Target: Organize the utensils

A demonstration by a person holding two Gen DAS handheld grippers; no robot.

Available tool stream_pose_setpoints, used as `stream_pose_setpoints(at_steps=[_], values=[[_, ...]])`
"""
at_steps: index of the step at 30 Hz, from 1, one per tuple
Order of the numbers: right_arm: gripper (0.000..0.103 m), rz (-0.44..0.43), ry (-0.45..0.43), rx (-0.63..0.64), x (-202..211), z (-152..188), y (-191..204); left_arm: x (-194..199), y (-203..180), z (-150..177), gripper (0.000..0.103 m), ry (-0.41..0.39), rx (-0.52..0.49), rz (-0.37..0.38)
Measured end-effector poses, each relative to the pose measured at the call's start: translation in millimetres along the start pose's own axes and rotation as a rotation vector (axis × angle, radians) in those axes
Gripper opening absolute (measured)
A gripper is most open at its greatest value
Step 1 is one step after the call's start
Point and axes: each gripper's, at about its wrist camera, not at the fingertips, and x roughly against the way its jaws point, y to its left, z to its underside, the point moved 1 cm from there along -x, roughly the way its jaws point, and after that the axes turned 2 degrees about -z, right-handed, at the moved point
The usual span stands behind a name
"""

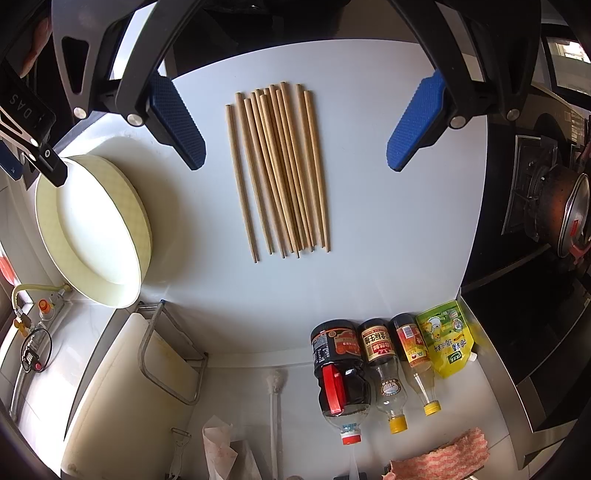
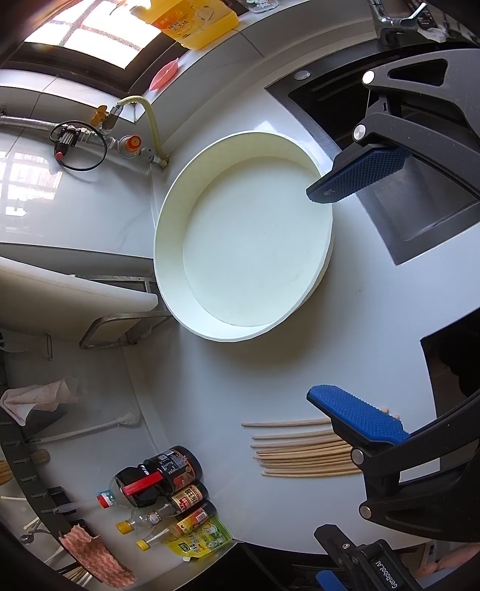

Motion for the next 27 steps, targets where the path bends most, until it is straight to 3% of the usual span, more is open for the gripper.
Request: stream_pose_setpoints(at_steps=[27], values=[[0.094, -0.003, -0.018, 0.001, 4.7, 0.5, 5.4, -0.4, 7.7, -4.3, 0.097, -0.001, 0.012, -0.005]])
